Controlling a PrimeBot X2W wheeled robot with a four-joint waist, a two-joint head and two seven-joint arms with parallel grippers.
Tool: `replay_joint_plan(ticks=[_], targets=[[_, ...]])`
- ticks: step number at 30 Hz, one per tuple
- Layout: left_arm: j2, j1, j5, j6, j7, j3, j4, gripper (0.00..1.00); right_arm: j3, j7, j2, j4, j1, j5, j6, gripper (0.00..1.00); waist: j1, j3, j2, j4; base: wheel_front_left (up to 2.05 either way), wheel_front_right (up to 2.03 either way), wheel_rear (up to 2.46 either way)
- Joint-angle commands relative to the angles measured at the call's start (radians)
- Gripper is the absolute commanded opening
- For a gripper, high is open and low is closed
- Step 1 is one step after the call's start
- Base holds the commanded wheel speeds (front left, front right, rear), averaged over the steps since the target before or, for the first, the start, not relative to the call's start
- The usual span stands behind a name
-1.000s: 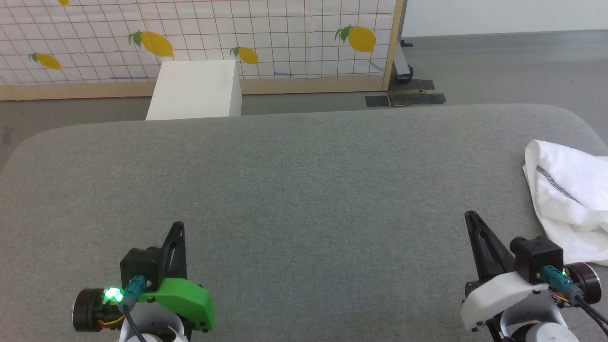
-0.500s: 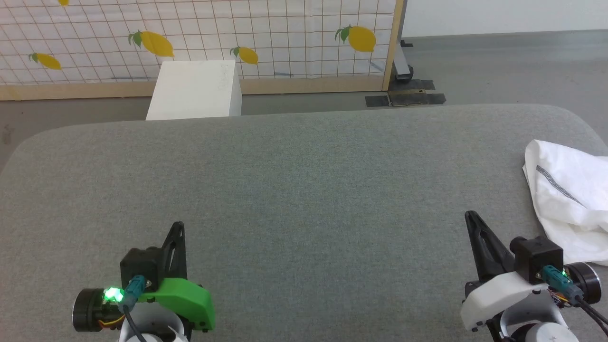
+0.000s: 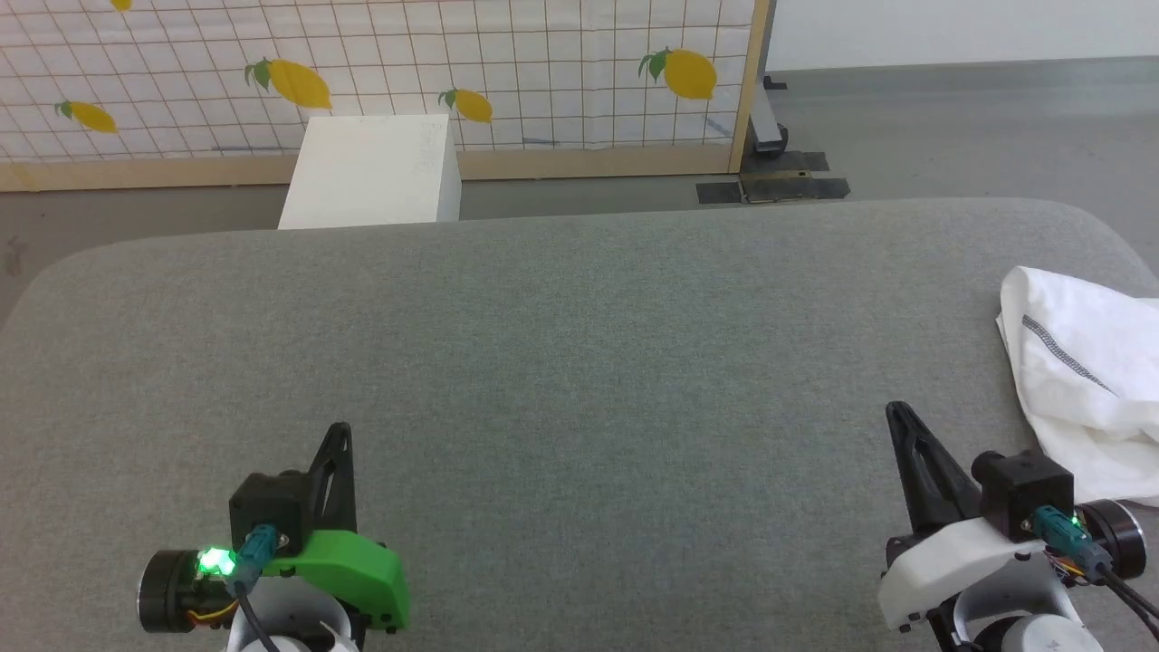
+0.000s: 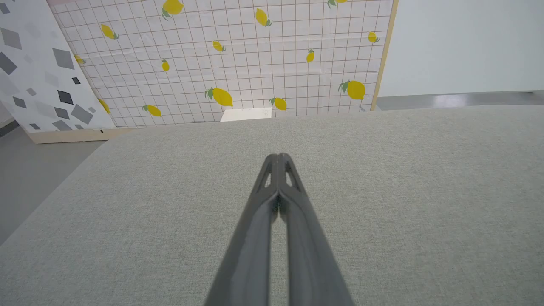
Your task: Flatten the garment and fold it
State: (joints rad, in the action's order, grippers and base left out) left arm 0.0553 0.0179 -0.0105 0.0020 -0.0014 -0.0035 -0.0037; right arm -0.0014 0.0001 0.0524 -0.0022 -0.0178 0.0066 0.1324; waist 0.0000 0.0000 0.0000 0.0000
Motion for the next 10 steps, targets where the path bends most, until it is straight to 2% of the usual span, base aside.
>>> replay_joint_plan(ticks=[1,10], targets=[[-0.005,-0.018,0.01,-0.002,0.001,0.004,0.004,0.0,0.001,0.0,-0.002,0.002,0.018,-0.007,-0.002,0.0,0.0,0.0,0.0,0.0,0.0,0.0,0.0],[-0.005,-0.018,0.01,-0.002,0.001,0.004,0.004,0.0,0.001,0.0,-0.002,0.002,0.018,-0.007,-0.002,0.0,0.0,0.0,0.0,0.0,0.0,0.0,0.0]])
